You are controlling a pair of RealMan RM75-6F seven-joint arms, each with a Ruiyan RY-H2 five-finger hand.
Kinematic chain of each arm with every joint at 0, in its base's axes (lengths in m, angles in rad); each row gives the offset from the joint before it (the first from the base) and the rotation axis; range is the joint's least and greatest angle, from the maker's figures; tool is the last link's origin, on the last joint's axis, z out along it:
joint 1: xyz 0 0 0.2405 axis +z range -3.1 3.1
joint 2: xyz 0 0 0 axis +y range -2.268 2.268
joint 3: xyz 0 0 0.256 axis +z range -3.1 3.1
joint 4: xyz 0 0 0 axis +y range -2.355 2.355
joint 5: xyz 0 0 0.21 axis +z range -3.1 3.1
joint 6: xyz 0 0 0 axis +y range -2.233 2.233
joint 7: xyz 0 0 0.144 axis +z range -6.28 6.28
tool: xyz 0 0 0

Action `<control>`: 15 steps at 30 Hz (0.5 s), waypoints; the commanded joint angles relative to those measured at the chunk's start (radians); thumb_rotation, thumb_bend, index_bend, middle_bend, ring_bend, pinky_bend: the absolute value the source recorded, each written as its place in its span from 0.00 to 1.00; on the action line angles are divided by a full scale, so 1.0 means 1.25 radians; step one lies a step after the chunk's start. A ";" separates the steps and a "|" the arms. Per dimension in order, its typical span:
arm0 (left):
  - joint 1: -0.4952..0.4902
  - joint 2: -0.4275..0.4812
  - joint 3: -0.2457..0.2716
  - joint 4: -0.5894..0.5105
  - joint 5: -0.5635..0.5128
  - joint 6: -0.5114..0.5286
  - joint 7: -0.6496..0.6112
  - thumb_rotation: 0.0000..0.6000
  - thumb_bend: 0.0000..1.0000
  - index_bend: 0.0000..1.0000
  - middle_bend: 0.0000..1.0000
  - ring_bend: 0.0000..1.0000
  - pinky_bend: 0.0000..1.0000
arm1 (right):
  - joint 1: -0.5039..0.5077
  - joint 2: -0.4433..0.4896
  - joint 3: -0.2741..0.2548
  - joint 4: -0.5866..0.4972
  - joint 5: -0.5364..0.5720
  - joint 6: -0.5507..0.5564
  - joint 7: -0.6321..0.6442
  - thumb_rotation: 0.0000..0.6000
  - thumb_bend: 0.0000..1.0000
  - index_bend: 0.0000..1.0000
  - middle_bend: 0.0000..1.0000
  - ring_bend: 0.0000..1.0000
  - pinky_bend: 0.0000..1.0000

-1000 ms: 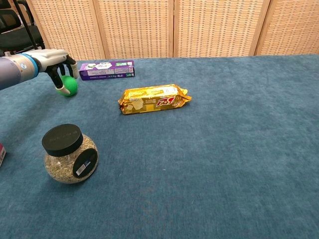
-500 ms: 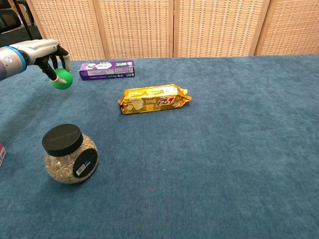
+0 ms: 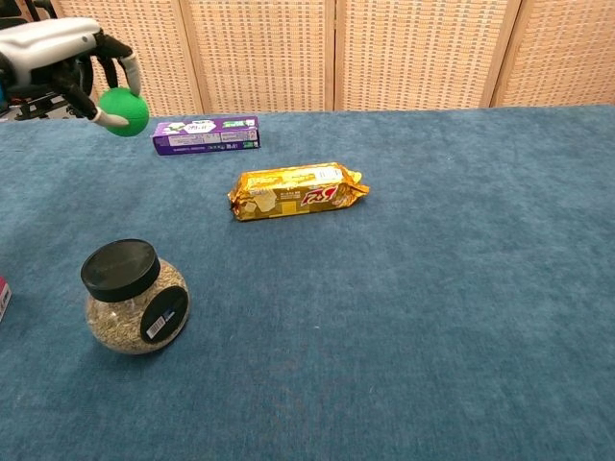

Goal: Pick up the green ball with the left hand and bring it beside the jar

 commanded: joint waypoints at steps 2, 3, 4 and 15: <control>0.093 0.125 0.098 -0.173 0.142 0.162 0.017 1.00 0.33 0.56 0.47 0.47 0.57 | -0.003 0.001 -0.002 -0.006 -0.007 0.008 -0.002 1.00 0.00 0.00 0.00 0.00 0.00; 0.101 0.133 0.107 -0.186 0.154 0.176 0.018 1.00 0.33 0.56 0.47 0.47 0.57 | -0.003 0.002 -0.002 -0.007 -0.008 0.009 -0.002 1.00 0.00 0.00 0.00 0.00 0.00; 0.110 0.140 0.117 -0.197 0.169 0.192 0.020 1.00 0.33 0.56 0.47 0.47 0.57 | -0.004 0.002 -0.003 -0.008 -0.009 0.010 -0.003 1.00 0.00 0.00 0.00 0.00 0.00; 0.166 0.145 0.186 -0.247 0.303 0.322 0.038 1.00 0.30 0.57 0.47 0.46 0.57 | -0.006 0.005 -0.006 -0.019 -0.023 0.020 -0.003 1.00 0.00 0.00 0.00 0.00 0.00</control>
